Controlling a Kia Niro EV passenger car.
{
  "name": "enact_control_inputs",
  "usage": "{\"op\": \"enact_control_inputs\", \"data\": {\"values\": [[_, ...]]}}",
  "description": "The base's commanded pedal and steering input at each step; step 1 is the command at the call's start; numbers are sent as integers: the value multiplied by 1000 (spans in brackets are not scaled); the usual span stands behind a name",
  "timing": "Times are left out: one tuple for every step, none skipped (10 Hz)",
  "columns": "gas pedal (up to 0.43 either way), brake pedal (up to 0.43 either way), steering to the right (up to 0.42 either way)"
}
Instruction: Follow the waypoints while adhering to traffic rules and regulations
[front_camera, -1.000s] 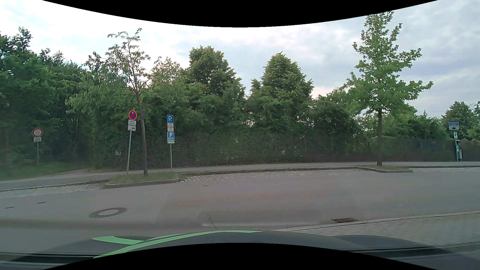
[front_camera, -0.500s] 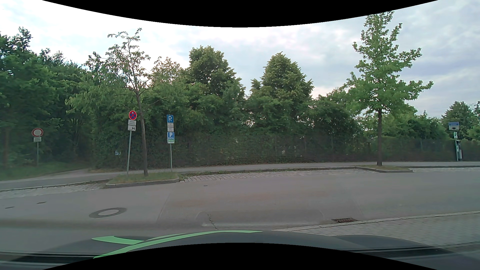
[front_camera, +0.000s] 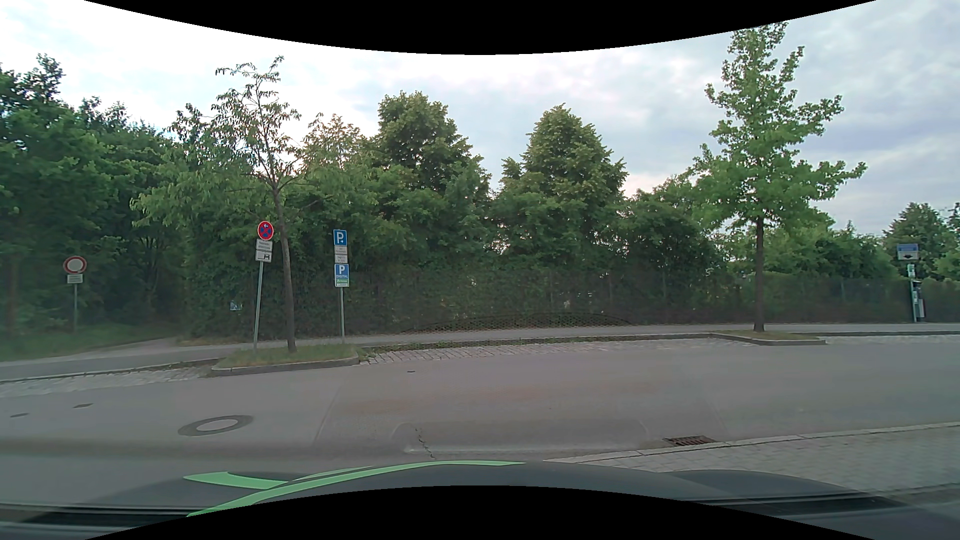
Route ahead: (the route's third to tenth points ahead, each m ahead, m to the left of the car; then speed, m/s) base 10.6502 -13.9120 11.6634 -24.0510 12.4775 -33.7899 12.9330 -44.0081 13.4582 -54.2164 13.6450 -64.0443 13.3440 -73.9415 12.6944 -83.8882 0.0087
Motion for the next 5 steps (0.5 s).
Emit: {"op": "enact_control_inputs", "data": {"values": [[0,232,58],[0,232,58],[0,232,58],[0,238,58],[0,232,58]]}}
